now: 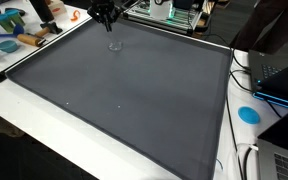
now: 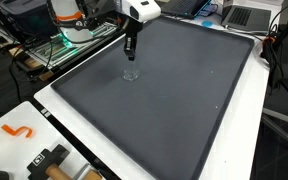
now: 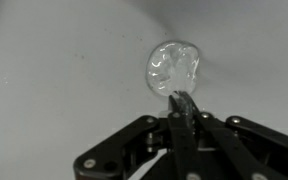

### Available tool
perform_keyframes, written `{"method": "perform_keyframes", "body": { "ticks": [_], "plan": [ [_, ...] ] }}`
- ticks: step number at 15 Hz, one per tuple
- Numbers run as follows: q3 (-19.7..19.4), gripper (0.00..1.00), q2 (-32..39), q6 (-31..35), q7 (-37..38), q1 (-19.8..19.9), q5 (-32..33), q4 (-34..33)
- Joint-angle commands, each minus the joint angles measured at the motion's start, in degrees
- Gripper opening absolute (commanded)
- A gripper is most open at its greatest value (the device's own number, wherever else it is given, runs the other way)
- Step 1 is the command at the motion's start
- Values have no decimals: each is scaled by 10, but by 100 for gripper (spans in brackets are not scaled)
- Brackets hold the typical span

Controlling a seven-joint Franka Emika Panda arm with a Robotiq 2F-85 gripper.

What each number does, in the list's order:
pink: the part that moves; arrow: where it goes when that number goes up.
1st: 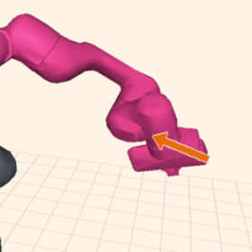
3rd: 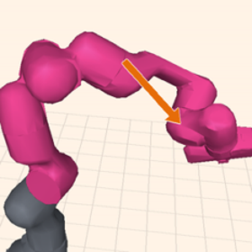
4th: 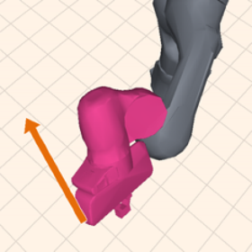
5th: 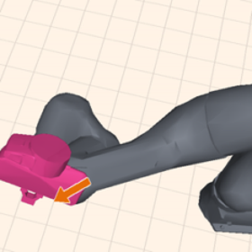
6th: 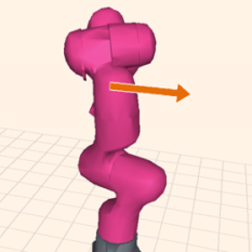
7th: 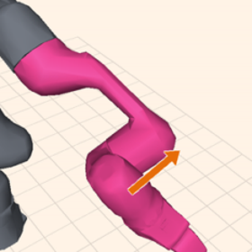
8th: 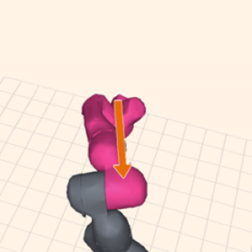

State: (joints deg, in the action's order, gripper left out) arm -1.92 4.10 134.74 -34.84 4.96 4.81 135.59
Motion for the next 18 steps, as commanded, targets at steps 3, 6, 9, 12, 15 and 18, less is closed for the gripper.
{"method": "perform_keyframes", "body": {
  "ticks": [3, 6, 9, 12, 15, 18],
  "plan": [
    [-3, 31, -6, 1, 39, -4, 21, 5],
    [-2, 46, -6, -3, 39, -4, 18, 5],
    [-1, 58, -6, -5, 34, -4, 14, 6],
    [-3, 78, -6, -4, 59, -6, 26, 6],
    [-6, 100, -7, 11, 134, -11, 87, 11],
    [-3, 100, -11, 4, 178, -16, 138, 12]
  ]
}}
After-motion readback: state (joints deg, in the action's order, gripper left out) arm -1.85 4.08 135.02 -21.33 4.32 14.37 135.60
